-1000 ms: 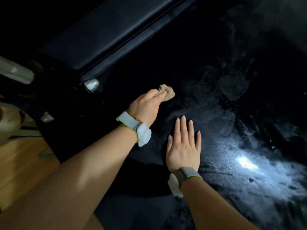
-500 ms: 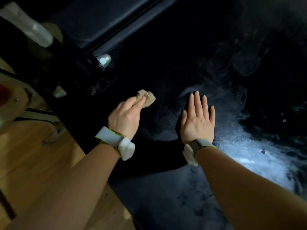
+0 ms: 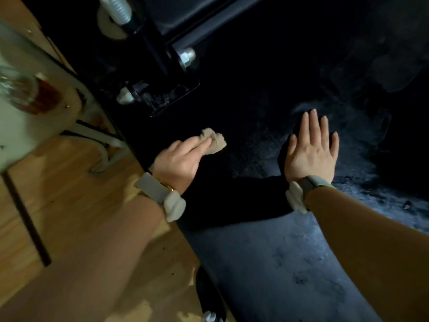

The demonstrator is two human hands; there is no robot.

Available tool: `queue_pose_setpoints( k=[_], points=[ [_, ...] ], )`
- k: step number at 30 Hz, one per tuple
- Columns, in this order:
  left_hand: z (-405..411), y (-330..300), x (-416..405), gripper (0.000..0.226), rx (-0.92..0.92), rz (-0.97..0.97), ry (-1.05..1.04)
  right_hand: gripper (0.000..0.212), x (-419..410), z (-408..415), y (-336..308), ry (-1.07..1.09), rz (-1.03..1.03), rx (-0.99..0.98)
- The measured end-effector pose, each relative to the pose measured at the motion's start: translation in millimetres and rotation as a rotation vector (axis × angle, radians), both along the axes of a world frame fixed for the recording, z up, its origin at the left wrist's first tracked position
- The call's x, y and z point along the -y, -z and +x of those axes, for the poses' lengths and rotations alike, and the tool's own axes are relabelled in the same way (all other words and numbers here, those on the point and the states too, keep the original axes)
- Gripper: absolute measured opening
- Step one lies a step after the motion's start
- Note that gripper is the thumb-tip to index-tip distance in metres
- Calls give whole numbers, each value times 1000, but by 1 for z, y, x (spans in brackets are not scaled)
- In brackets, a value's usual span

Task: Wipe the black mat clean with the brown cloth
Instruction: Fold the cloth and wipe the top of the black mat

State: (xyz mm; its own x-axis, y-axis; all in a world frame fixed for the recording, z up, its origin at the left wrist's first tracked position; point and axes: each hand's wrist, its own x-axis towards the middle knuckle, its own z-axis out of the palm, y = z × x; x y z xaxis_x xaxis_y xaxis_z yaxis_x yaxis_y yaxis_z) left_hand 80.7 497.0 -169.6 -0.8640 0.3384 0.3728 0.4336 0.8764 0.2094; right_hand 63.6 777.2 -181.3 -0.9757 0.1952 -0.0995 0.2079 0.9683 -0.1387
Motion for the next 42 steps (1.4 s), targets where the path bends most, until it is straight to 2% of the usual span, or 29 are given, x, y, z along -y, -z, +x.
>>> queue_pose_setpoints(
  k=[2,3,5,7,9,10,12,16,18,20,22,25,27,29,31,33,34,35,38,39,42],
  points=[
    [9,-1,-13,37,48,62,-74,55,-2,1,0,1,13,-1],
    [22,0,-24,36,105,66,-46,56,-3,2,1,-1,22,2],
    [63,3,-39,35,252,26,125,56,-1,4,2,-14,24,0],
    [102,1,-43,34,271,-1,356,56,-4,3,1,-11,19,-12],
    [116,0,-31,34,236,-15,498,55,-4,5,1,-23,11,-24],
    [109,-1,-22,34,198,-69,504,55,-4,5,1,-26,11,-33],
    [83,7,0,39,154,-161,372,55,-4,5,1,-29,17,-46],
    [59,8,28,44,126,-47,-2,55,-4,4,-1,-24,10,-26],
    [67,5,21,39,161,21,-99,55,-5,5,-2,-32,19,-22],
    [86,2,3,37,293,85,-66,55,-5,5,-2,-35,24,-24],
    [125,1,-17,35,356,95,69,55,-4,6,-2,-32,27,-17],
    [181,6,-37,36,261,62,284,55,-6,5,-2,-38,28,-14],
    [180,3,-34,34,198,33,374,55,-6,6,-3,-37,25,-8],
    [146,0,-20,36,254,-62,299,55,-5,6,-3,-32,29,-11],
    [105,0,-5,40,298,12,58,54,-5,5,-4,-19,27,-16],
    [78,-1,-3,36,153,141,-179,54,-5,5,-3,-14,31,-18],
    [74,1,-11,34,68,162,-195,54,-4,4,-3,-13,33,-18],
    [75,3,-26,35,42,164,-159,54,-4,4,-3,-12,33,-18],
    [92,-3,-88,37,282,137,114,55,-6,4,-3,-13,38,-22],
    [100,-1,-103,40,310,125,213,55,-7,5,-3,-12,37,-18],
    [94,5,-114,41,175,60,280,56,-7,4,-2,-33,28,-16]
  ],
)
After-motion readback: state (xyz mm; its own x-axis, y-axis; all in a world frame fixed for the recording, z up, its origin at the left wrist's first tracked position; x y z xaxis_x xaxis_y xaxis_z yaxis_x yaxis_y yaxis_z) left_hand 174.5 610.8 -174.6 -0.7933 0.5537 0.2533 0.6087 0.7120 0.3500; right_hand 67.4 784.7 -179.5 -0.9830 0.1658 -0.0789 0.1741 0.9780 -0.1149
